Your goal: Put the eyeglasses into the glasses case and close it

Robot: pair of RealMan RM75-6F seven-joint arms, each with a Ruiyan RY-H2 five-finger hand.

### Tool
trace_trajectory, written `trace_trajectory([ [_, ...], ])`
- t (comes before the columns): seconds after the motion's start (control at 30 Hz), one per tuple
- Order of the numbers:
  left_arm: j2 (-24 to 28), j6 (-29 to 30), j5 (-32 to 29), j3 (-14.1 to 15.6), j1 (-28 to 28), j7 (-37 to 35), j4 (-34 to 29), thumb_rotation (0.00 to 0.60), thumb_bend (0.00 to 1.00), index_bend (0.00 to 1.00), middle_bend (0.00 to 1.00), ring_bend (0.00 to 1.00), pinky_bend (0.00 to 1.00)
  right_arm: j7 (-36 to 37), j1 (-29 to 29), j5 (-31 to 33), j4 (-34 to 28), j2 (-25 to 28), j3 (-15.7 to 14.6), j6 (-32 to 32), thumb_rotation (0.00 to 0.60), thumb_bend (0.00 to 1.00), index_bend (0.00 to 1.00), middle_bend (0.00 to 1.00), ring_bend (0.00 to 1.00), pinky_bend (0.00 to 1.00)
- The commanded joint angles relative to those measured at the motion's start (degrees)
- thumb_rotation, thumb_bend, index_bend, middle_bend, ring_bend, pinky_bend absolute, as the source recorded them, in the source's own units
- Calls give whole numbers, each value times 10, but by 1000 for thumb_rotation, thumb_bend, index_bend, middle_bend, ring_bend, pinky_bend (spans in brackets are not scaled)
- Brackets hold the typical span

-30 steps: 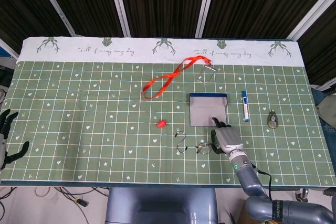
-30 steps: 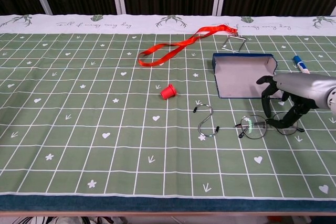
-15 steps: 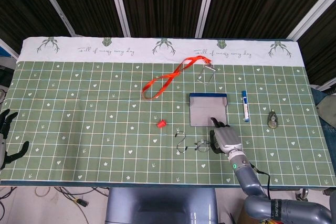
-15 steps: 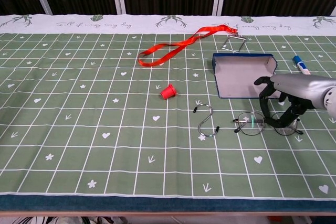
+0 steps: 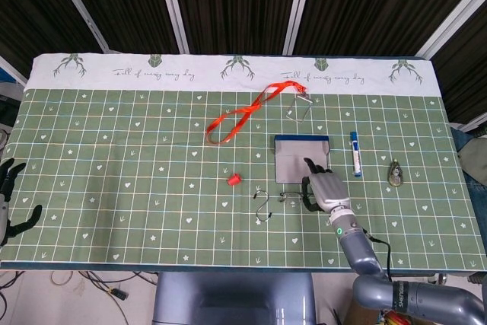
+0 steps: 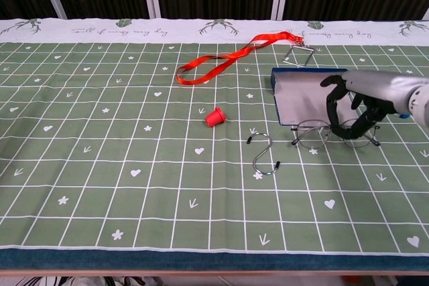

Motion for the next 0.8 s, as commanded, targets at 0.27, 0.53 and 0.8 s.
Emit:
trace_trajectory([
  [0.27, 0, 0, -3, -1, 0, 0, -1, 600, 338, 97, 0, 0, 0, 9, 40, 14, 47, 5, 44, -16, 600, 508, 637, 44, 172, 210],
  [0.53, -2, 3, -6, -4, 1, 2, -2, 600, 339, 97, 0, 0, 0, 33, 69, 3, 112, -12, 56, -53, 600, 508, 645, 29, 149, 178],
  [0.8, -3, 4, -11, -6, 1, 5, -2, 600, 339, 97, 0, 0, 0, 61, 92, -9, 197, -38, 57, -93, 600, 508, 656, 29, 149, 178],
])
